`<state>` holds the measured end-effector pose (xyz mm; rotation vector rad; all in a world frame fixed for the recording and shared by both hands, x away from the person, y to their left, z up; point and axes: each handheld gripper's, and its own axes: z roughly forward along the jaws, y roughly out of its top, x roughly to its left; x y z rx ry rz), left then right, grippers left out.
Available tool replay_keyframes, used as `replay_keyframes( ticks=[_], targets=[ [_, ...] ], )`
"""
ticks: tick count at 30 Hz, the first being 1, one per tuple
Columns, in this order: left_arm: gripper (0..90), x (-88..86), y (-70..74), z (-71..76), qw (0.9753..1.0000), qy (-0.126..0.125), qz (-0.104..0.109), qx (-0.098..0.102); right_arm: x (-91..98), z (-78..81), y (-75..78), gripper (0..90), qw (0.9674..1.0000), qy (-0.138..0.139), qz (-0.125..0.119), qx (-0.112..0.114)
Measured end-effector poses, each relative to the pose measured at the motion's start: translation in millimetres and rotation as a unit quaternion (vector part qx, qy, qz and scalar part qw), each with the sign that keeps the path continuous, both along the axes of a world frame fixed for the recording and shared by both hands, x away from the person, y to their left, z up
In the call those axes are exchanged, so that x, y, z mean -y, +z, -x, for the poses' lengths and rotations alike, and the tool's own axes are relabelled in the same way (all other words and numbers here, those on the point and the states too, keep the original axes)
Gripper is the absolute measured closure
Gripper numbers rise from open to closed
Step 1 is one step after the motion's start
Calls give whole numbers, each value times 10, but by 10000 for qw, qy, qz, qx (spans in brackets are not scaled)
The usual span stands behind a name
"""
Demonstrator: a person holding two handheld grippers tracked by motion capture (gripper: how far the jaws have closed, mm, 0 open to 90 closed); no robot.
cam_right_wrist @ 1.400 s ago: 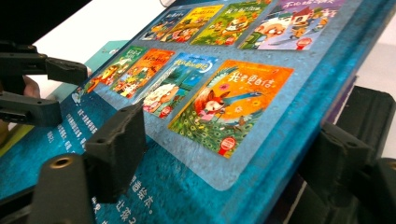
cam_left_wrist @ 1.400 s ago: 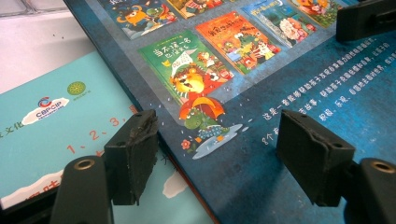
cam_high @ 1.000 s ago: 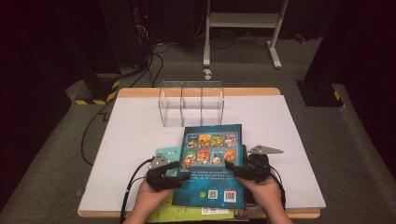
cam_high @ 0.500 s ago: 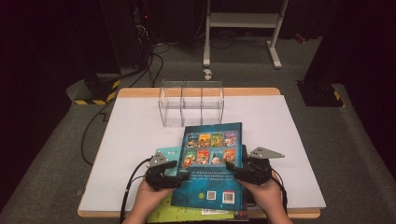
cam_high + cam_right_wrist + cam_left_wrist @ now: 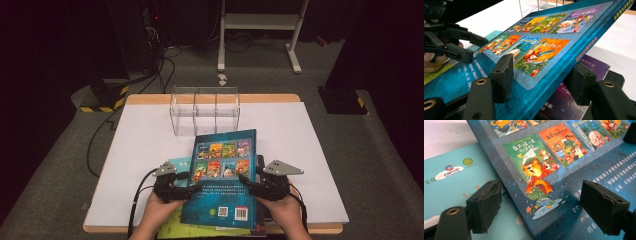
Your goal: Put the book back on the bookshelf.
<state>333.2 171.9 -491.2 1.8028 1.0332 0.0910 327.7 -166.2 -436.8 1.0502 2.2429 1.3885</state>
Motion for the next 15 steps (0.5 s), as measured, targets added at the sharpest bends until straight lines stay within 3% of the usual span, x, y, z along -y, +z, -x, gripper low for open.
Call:
replay_keyframes(
  ticks=[15],
  targets=[
    [149,-39,-16,-86,9991,-68,384,-194,-16,66,59,427,9994,79,38,327]
  ],
)
